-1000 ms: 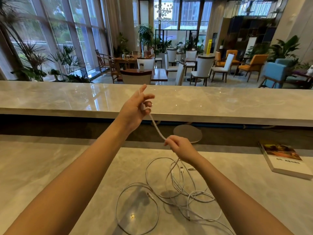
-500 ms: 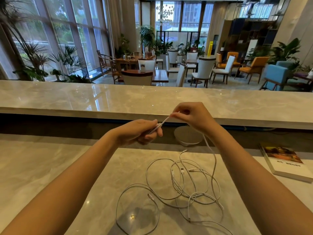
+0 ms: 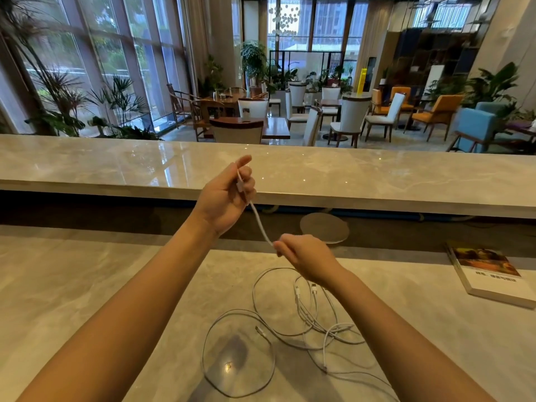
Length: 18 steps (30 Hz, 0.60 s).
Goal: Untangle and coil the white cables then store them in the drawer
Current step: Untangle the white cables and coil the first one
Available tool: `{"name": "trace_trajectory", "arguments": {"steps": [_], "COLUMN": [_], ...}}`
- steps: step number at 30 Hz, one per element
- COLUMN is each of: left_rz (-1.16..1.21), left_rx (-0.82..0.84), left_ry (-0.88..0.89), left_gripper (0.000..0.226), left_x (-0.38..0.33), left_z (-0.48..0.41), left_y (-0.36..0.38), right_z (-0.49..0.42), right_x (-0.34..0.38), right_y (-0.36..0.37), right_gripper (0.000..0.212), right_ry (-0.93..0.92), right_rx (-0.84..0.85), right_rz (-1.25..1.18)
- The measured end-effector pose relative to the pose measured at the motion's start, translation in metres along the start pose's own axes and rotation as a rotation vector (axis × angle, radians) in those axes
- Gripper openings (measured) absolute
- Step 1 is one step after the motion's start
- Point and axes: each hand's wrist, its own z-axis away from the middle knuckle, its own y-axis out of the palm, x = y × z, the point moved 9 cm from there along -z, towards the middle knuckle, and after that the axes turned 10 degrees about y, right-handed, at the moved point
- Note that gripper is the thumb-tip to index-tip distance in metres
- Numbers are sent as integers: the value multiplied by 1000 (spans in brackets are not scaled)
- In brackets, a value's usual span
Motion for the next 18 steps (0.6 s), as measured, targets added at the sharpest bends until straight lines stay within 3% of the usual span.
{"name": "trace_trajectory", "arguments": {"steps": [2, 5, 7, 9, 15, 18], "left_rz": [-372, -995, -1096, -960, -291, 221], "left_rx": [-17, 147, 263, 347, 442, 546], "left_ry": [39, -17, -171, -329, -520, -556], "left_gripper": [25, 27, 31, 29, 34, 32], "left_x": [2, 12, 29, 41, 46, 38], "left_z": [2, 14, 26, 39, 59, 71], "left_y": [-7, -3, -2, 2, 17, 41], "right_z": [7, 15, 12, 3, -13, -13], "right_x": [37, 71, 73, 68, 38, 8], "right_y": [-10, -50, -78, -95, -103, -97], "right_gripper": [23, 15, 13, 13, 9, 16], "right_ry": [-141, -301, -324, -317, -242, -124], "right_rx": [-39, -175, -213, -205, -160, -156], "right_rz": [130, 48, -29, -54, -194, -362]}}
